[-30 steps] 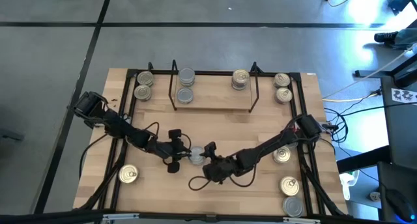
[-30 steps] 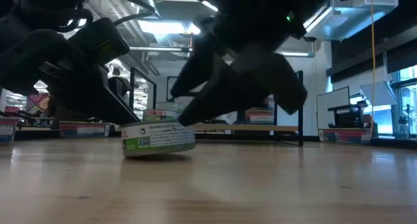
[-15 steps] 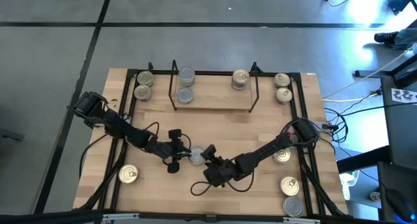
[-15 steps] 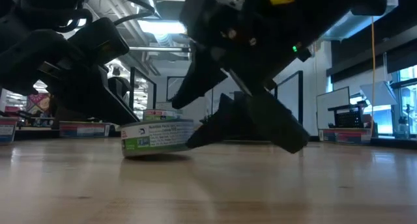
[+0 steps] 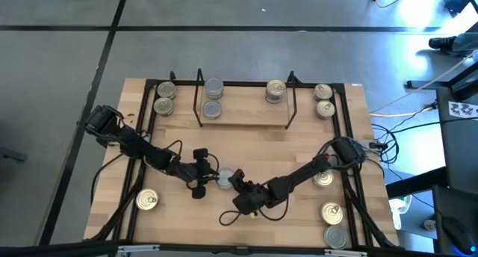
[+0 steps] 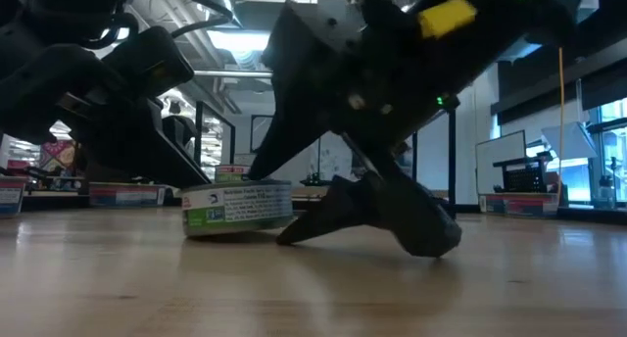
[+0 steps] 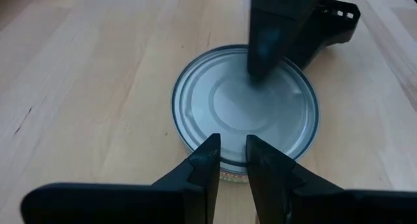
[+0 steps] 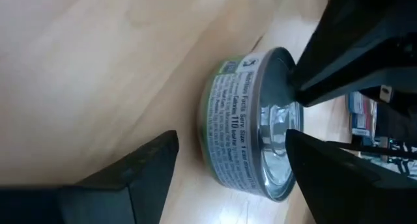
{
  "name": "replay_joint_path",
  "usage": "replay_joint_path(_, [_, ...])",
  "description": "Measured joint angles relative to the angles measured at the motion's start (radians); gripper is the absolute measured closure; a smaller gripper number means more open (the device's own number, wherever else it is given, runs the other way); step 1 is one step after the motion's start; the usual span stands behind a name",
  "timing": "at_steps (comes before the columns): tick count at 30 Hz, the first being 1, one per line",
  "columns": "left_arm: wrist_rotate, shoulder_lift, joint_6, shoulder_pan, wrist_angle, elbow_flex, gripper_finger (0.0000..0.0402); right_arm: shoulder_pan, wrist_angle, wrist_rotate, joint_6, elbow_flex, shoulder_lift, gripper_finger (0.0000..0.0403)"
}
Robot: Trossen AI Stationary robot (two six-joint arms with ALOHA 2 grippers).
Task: Stack canned seafood by type on shelf
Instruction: Stack the green white tuna can on top of the other green white tuna can on the shelf
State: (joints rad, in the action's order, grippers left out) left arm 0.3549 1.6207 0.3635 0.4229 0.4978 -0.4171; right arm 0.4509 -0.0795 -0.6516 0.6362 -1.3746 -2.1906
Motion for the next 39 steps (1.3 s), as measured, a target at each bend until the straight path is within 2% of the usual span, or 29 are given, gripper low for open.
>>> replay_joint_path(5, [-0.001,0.001,-0.008,0.0,0.003,0.0,0.0329,-0.024,0.017,0.0,0.022,0.0,-0.002,0.0114])
replay_joint_path(10, [0.0,0.001,-0.008,0.0,0.003,0.0,0.0329,-0.057,0.019,0.064,0.053,0.001,-0.002,0.0114])
replay_joint_path(16, [0.001,0.001,-0.012,0.0,0.004,0.002,0.0329,-0.062,0.062,0.061,0.105,0.004,-0.005,0.0118])
replay_joint_path(19, [0.002,0.0,-0.015,0.0,0.005,0.002,0.0329,-0.065,0.067,0.089,0.103,0.005,-0.005,0.0142])
replay_joint_path(25, [0.012,-0.002,-0.019,0.0,0.014,0.004,0.0329,-0.059,0.089,0.063,0.051,0.005,-0.006,0.023])
replay_joint_path(27, [0.015,-0.005,-0.019,0.0,0.019,0.004,0.0329,-0.059,0.091,0.065,0.028,0.004,-0.006,0.0232])
replay_joint_path(32, [0.006,-0.069,-0.004,0.0,-0.037,0.004,0.0329,-0.056,0.09,0.047,-0.006,0.001,0.006,0.0237])
replay_joint_path(39, [-0.012,-0.264,0.042,0.005,-0.255,0.005,0.0329,-0.071,0.051,0.034,-0.037,0.005,0.076,0.0255])
